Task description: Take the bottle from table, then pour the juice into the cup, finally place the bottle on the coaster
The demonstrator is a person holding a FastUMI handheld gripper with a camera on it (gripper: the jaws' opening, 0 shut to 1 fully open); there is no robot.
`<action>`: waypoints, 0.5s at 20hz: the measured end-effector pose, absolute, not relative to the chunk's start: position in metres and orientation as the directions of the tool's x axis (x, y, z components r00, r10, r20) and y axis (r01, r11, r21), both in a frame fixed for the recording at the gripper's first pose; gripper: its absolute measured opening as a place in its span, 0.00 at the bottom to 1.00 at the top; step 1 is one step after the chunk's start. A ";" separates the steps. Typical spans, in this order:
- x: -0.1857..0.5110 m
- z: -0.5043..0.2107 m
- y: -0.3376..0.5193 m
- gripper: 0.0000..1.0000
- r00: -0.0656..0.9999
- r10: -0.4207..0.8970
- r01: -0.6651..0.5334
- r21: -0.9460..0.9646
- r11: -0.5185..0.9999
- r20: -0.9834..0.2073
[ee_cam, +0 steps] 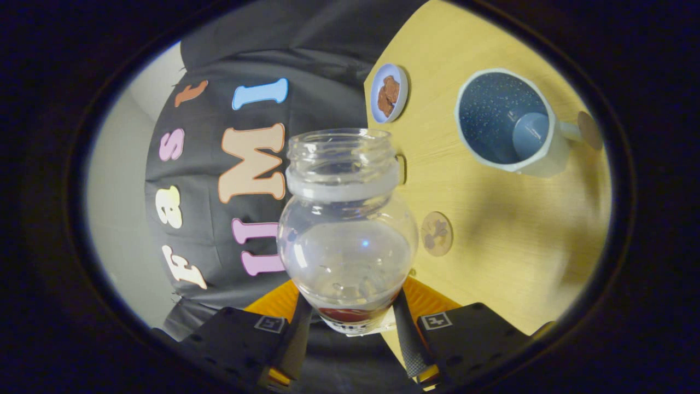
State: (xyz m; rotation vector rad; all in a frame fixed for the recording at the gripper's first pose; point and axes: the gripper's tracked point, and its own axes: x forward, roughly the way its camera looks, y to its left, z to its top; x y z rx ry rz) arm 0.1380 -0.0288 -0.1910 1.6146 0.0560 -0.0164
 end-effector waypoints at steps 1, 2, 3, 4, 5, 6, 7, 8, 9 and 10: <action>0.141 -0.188 -0.030 0.74 0.999 0.021 0.037 0.997 -0.064 -0.036; 0.141 -0.185 -0.030 0.74 0.999 0.017 0.031 0.996 -0.085 -0.029; 0.142 -0.183 -0.030 0.74 1.000 0.017 0.024 0.995 -0.102 -0.023; 0.143 -0.181 -0.030 0.74 1.000 0.019 0.023 0.993 -0.117 -0.021; 0.144 -0.181 -0.029 0.74 1.000 0.021 0.020 0.991 -0.129 -0.018; 0.145 -0.178 -0.030 0.74 1.000 0.022 0.017 0.990 -0.141 -0.014; 0.145 -0.178 -0.029 0.74 1.000 0.024 0.015 0.988 -0.151 -0.011; 0.145 -0.176 -0.030 0.74 1.000 0.024 0.013 0.987 -0.160 -0.009; 0.146 -0.176 -0.031 0.74 1.000 0.025 0.010 0.986 -0.169 -0.006; 0.146 -0.175 -0.031 0.74 1.000 0.023 0.007 0.984 -0.179 -0.003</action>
